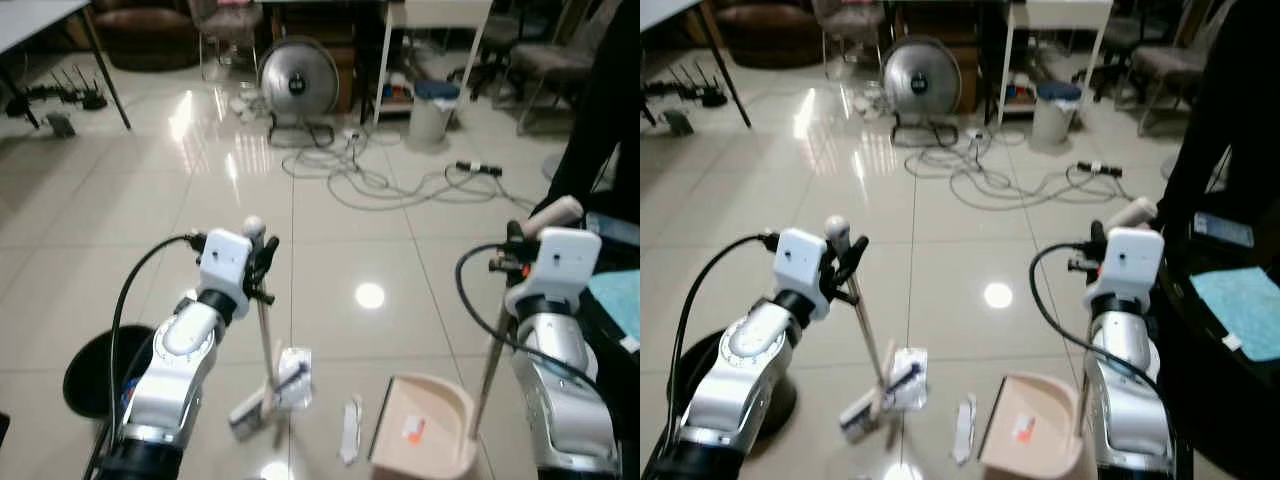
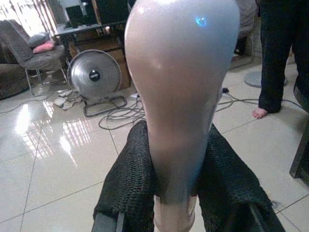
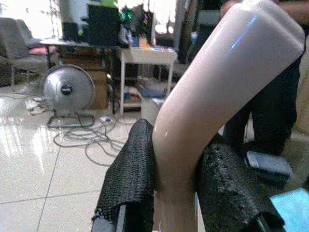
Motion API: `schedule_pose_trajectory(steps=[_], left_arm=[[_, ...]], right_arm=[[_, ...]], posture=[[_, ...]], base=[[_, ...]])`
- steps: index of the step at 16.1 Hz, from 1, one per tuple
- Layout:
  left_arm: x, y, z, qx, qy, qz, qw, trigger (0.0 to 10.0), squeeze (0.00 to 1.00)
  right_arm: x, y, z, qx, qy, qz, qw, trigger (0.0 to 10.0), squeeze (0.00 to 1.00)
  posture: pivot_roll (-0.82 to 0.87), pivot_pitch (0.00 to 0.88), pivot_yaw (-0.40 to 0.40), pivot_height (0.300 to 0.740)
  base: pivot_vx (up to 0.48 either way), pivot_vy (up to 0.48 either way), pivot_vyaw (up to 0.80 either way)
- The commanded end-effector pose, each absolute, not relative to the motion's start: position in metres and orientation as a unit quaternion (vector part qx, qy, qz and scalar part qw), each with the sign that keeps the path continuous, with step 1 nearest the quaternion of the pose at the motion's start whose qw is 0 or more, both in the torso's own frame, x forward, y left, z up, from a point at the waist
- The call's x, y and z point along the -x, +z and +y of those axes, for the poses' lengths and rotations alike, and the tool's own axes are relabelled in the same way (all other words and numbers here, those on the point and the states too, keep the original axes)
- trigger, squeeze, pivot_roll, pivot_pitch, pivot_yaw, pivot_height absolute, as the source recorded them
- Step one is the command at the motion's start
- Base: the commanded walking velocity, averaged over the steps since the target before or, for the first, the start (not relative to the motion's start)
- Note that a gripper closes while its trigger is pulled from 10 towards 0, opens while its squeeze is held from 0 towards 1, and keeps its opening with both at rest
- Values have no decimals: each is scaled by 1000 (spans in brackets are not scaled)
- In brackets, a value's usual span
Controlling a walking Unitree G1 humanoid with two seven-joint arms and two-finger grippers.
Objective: Sweep floor
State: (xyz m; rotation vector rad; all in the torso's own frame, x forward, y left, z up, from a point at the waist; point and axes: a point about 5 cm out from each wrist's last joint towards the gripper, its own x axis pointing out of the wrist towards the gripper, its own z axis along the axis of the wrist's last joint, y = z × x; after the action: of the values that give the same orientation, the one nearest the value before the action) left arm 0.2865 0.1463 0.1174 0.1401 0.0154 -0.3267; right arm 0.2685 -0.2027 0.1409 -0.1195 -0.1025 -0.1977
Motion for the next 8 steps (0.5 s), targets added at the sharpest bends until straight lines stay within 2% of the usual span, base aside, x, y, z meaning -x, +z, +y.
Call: schedule_pose_trajectory(steps=[1, 3, 6, 8], left_arm=[[-294, 130, 148, -77, -140, -25, 987, 10000, 0], [-306, 135, 144, -51, -113, -39, 992, 10000, 0], [-312, 141, 141, -33, -98, -52, 993, 10000, 0], [-318, 150, 140, -36, -92, -66, 993, 10000, 0]], right_arm=[[-275, 149, -203, 70, -84, -83, 991, 10000, 0], [-282, 145, -208, 118, -73, -104, 985, 10000, 0], [-285, 139, -209, 122, -49, -110, 985, 10000, 0], [-290, 128, -212, 126, -41, -113, 985, 10000, 0]], posture=[[25, 37, 15, 740], [43, 87, 33, 740], [74, 128, 47, 740], [131, 198, 87, 740]], base=[[0, 0, 0], [0, 0, 0], [0, 0, 0], [0, 0, 0]])
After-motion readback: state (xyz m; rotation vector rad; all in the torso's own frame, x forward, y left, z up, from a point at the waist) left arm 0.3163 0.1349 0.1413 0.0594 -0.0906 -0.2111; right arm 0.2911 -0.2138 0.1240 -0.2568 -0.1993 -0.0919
